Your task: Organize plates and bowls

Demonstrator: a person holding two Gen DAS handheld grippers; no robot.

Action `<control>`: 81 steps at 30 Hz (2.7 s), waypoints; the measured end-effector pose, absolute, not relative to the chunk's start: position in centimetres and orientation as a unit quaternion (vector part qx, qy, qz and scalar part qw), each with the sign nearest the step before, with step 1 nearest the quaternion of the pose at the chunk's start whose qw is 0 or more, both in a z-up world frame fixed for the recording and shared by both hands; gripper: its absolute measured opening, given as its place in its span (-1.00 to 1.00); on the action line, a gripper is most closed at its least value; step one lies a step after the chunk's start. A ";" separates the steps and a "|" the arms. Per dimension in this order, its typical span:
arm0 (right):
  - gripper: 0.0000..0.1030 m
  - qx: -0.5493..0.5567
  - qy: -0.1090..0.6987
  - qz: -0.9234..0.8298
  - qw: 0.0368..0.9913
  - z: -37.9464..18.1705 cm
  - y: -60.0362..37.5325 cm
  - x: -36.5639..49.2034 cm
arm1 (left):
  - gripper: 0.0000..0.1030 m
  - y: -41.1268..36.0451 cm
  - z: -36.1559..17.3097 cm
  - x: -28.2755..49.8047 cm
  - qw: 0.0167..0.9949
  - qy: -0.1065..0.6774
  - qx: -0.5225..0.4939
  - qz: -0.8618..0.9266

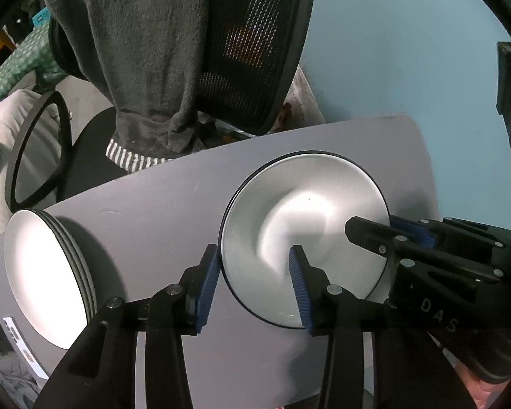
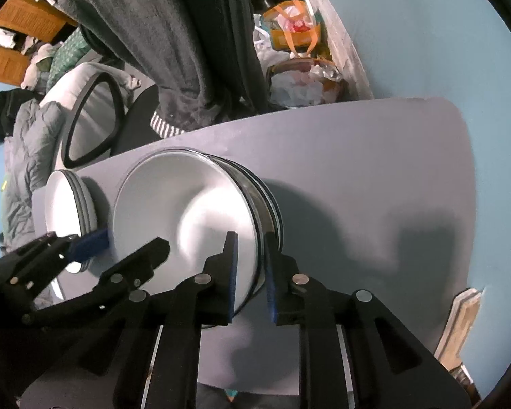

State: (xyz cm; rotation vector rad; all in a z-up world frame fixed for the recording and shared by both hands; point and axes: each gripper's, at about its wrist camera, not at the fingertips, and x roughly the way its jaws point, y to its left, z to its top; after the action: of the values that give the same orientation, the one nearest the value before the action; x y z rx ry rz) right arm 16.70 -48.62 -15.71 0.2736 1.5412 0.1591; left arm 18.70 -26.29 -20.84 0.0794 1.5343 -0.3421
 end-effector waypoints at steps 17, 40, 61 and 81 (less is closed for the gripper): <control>-0.35 0.059 0.653 0.072 0.752 -11.8 -48.3 15.4 | -0.03 -25.8 -17.6 17.2 0.722 0.670 0.030 -0.168; 0.12 -0.011 0.626 0.084 0.775 -9.0 -48.3 14.5 | 0.35 -21.8 -15.7 16.5 0.743 0.652 0.011 -0.150; 0.13 0.025 0.679 0.133 0.722 -16.8 -48.6 18.7 | 0.43 -22.9 -22.5 19.0 0.704 0.698 -0.033 -0.130; -0.29 0.030 0.709 0.179 0.682 -20.3 -47.8 19.5 | 0.15 -22.6 -26.3 19.8 0.654 0.741 -0.096 -0.121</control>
State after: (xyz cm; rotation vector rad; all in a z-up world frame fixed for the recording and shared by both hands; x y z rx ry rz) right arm 19.53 -47.76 -20.32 0.0674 1.5905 0.4016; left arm 19.85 -22.64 -26.34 -0.2179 1.6803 -0.2753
